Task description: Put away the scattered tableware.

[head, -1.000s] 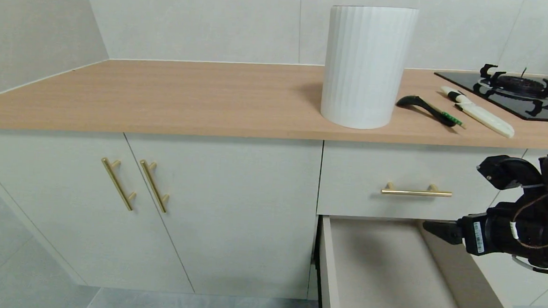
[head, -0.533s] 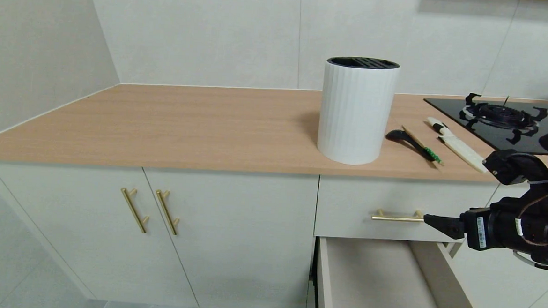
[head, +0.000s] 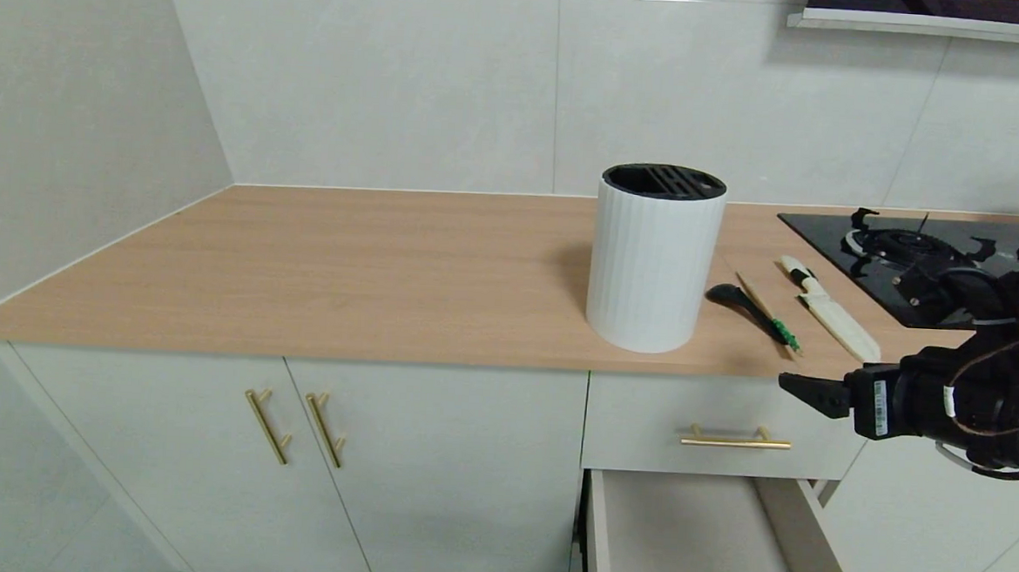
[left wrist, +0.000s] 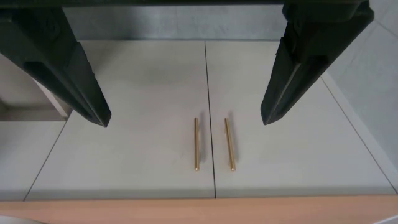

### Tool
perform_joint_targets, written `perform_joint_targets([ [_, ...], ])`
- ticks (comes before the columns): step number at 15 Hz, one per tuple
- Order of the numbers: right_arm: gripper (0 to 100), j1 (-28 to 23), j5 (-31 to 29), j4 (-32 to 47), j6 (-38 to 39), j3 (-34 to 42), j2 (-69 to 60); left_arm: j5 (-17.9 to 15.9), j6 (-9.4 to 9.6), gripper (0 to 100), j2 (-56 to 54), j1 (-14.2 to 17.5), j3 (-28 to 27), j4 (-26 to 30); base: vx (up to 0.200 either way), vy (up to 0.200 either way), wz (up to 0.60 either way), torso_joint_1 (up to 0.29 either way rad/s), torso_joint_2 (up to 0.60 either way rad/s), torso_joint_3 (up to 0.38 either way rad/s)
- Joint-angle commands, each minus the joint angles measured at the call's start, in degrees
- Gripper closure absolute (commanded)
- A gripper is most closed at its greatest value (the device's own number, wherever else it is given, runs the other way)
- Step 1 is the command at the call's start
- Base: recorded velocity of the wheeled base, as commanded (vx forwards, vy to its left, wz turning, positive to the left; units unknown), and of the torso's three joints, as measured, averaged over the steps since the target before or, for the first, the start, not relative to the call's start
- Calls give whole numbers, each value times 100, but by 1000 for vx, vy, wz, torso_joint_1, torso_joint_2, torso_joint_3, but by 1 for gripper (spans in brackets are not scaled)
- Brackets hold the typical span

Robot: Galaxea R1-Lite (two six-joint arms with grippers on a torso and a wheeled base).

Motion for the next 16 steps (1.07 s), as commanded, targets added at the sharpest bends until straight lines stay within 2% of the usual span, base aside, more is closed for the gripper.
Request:
perform_joint_targets([
  [1,0,4,-11,-229,-9,3,268,2,0,0,7,0,2,0,0,0,0,80,-105,-66],
  [3,0,4,-187,-414,0,-111,427,2,0,0,7,0,2,0,0,0,0,16,-28,-18],
  [5,0,48,-1030,-405,246,-472,840,2,0,0,7,0,2,0,0,0,0,0,0,0],
  [7,0,127,-1391,-387,773,-850,1209,2,0,0,7,0,2,0,0,0,0,0,0,0],
  [10,0,127,-1865,-414,975,-1113,1727,2,0,0,7,0,2,0,0,0,0,0,0,0],
  [16,0,83,-1953,-449,1265,-1394,2299,2,0,0,7,0,2,0,0,0,0,0,0,0],
])
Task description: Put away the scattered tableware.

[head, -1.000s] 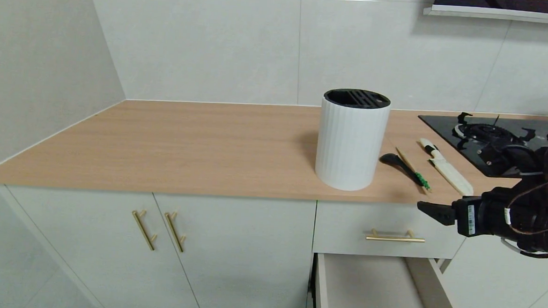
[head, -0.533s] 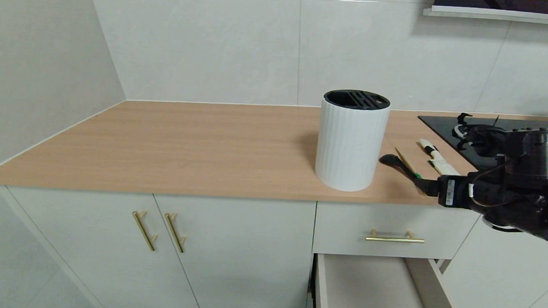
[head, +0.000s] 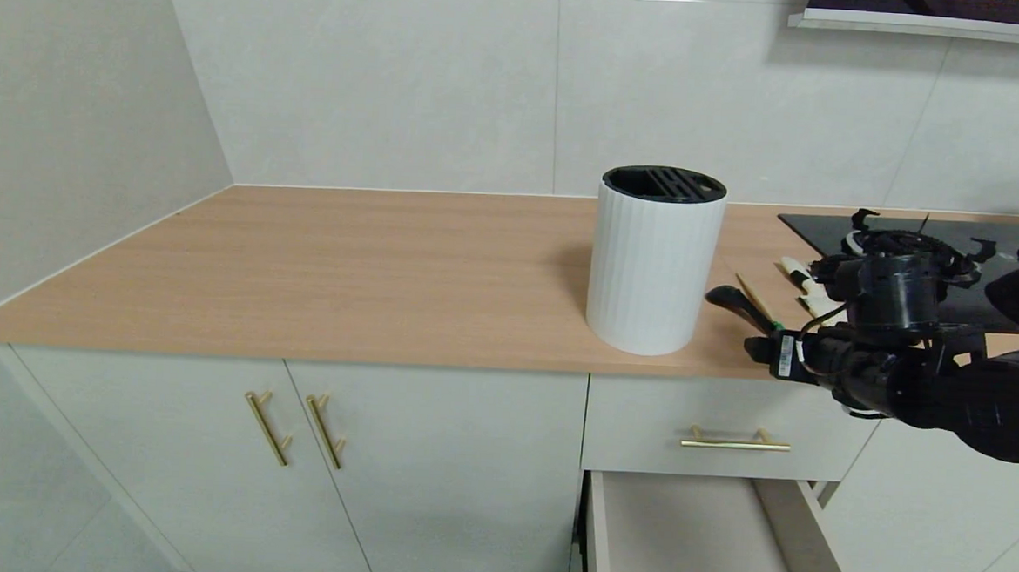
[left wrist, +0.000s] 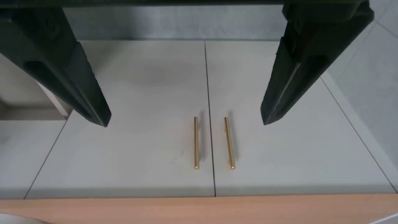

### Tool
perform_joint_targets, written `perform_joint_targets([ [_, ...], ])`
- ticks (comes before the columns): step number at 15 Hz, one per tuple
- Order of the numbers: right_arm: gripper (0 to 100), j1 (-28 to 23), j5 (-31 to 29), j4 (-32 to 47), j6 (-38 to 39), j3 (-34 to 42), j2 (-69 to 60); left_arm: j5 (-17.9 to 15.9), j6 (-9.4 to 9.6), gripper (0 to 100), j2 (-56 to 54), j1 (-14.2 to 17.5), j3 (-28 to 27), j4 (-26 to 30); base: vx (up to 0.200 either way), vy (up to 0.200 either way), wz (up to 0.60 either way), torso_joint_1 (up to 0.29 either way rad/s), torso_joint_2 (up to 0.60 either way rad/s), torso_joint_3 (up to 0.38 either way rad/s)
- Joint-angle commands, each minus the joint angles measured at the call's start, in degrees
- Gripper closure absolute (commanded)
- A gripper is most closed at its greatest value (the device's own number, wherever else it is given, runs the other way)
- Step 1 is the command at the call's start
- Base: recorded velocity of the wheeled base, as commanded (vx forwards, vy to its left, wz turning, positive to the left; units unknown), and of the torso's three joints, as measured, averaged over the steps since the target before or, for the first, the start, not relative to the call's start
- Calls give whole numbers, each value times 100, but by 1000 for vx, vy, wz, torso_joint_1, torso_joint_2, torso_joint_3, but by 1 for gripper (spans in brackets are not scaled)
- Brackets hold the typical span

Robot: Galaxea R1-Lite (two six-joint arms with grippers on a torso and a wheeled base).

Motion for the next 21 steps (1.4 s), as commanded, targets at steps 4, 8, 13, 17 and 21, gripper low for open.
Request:
perform_joint_targets([
  [4,0,-40,1,-52,47,-87,247,4,0,0,7,-2,2,0,0,0,0,0,0,0],
  [8,0,-110,1,-192,65,-96,255,4,0,0,7,-2,2,0,0,0,0,0,0,0],
  [13,0,-242,-8,-403,109,-157,361,4,0,0,7,-2,2,0,0,0,0,0,0,0],
  [17,100,-251,1,-403,109,-166,387,4,0,0,7,-2,2,0,0,0,0,0,0,0],
  [21,100,-251,10,-403,109,-166,422,4,0,0,7,-2,2,0,0,0,0,0,0,0],
])
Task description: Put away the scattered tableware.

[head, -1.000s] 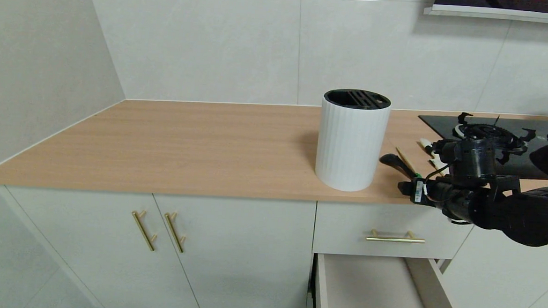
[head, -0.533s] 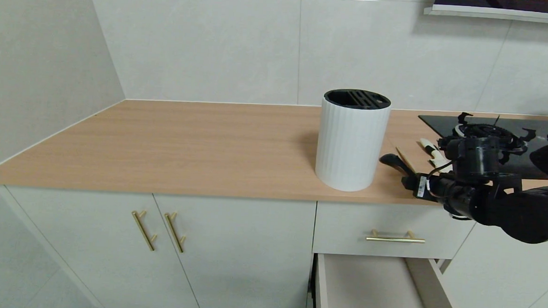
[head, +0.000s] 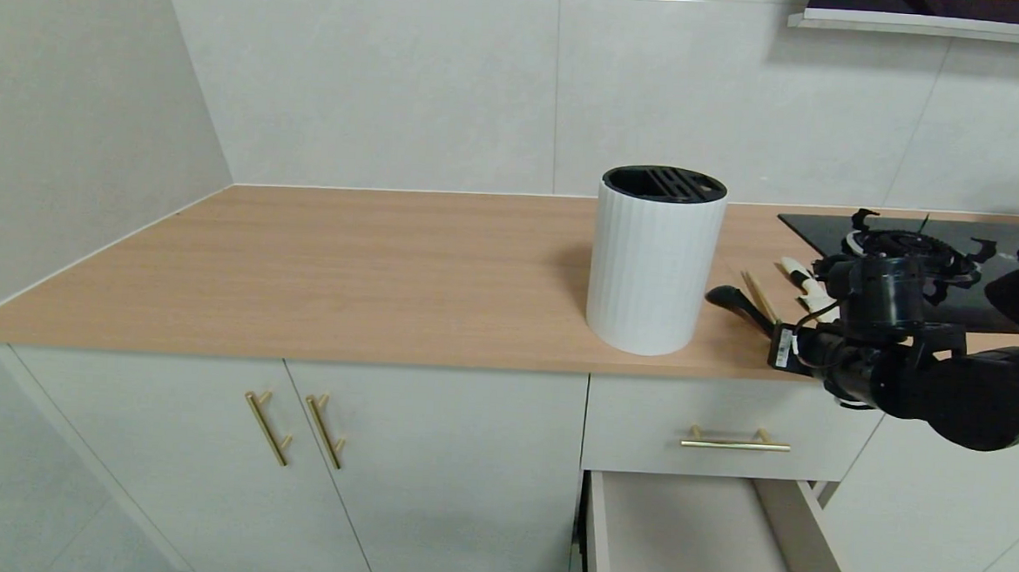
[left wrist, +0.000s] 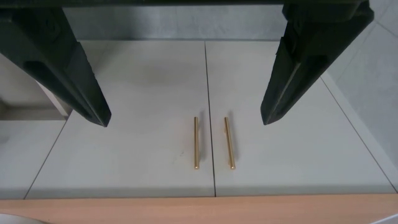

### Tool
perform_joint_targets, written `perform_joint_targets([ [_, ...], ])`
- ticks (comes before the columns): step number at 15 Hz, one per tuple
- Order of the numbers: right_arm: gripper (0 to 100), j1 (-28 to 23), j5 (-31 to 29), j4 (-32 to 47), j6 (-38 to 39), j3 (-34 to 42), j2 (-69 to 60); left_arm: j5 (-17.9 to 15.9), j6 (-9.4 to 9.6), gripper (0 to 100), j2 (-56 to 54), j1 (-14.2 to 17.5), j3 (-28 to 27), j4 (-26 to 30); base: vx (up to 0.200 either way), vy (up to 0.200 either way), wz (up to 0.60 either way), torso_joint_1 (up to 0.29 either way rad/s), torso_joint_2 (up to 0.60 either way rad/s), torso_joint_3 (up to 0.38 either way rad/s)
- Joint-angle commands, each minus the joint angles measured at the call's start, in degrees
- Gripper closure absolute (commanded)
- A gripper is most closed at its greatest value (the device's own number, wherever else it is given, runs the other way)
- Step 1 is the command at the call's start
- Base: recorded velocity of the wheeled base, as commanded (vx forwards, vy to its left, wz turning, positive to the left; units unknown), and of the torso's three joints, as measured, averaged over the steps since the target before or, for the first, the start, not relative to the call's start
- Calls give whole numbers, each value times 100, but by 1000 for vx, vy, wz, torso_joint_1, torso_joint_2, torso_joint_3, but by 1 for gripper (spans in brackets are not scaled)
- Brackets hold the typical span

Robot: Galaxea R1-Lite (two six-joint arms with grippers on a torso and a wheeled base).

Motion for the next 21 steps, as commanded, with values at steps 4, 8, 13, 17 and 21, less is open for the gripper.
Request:
perform_joint_targets([
  [4,100,3,-10,4,17,2,-66,2,0,0,7,-2,0,0,0,0,0,0,0,0],
  [8,100,12,51,74,17,213,-585,2,0,0,7,-2,0,0,0,0,0,0,0,0],
  [13,100,21,447,1067,17,187,-1771,2,0,0,7,-2,0,0,0,0,0,0,0,0],
  [17,100,29,1045,2465,-36,11,-2756,2,0,0,7,-2,0,0,0,0,0,0,0,0],
  [21,100,29,1985,3484,-423,46,-3415,2,0,0,7,-2,0,0,0,0,0,0,0,0],
])
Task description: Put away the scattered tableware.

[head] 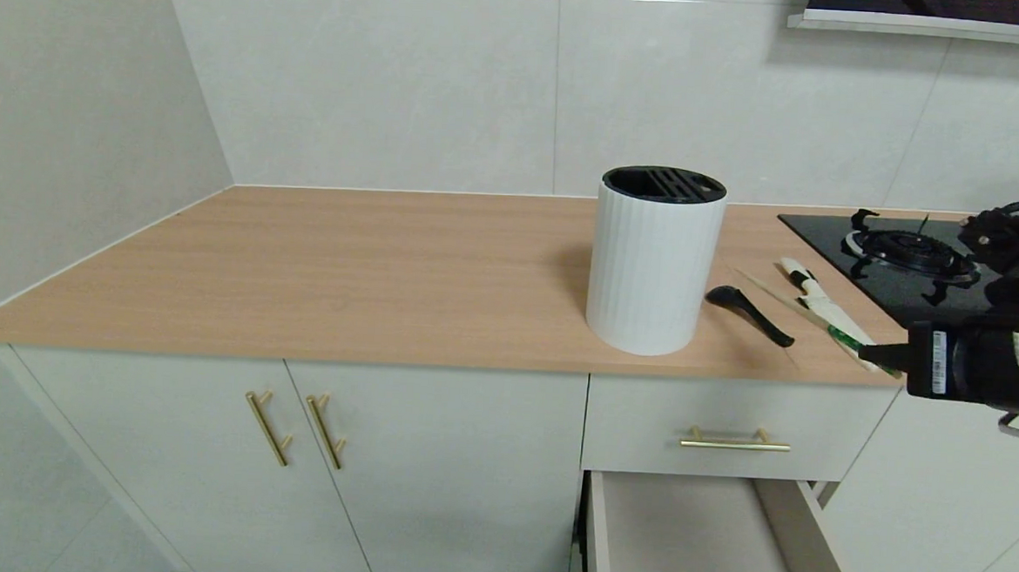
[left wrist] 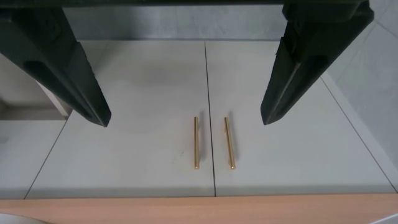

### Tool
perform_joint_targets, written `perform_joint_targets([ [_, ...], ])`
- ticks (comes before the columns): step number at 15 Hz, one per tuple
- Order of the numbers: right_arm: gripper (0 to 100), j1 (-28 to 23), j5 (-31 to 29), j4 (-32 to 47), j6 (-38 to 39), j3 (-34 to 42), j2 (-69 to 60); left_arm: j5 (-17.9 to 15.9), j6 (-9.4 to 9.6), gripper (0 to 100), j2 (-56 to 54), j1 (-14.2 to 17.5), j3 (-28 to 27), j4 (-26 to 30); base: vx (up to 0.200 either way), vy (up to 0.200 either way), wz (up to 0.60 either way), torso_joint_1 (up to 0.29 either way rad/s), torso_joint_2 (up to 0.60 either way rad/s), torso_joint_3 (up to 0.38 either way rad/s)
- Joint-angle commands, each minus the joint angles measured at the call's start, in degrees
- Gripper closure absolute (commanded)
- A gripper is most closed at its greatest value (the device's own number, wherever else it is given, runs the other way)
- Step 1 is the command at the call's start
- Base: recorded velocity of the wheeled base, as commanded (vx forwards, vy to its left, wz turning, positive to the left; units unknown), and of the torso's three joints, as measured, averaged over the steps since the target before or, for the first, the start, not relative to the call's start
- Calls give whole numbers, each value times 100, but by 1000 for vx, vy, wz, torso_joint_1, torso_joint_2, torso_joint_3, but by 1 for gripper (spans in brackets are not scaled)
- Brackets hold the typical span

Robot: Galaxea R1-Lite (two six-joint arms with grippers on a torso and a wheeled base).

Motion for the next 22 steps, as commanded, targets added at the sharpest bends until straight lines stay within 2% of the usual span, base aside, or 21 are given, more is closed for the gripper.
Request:
perform_joint_targets([
  [1,100,7,67,331,-198,4,-506,2,0,0,7,0,0,0,0,0,0,0,0,0],
  [4,100,174,67,1060,-594,13,-682,2,0,0,7,0,0,0,0,0,0,0,0,0],
  [8,100,781,67,1218,-602,154,-743,2,0,0,7,0,0,0,0,0,0,0,0,0],
  [11,100,1001,67,1218,-602,250,-734,2,0,0,7,0,0,0,0,0,0,0,0,0],
  [16,100,1115,67,1201,-637,347,-734,2,0,0,7,0,0,0,0,0,0,-14,30,21],
  [22,100,1212,76,1218,-831,452,-796,2,0,0,7,0,0,0,0,0,0,-173,426,255],
])
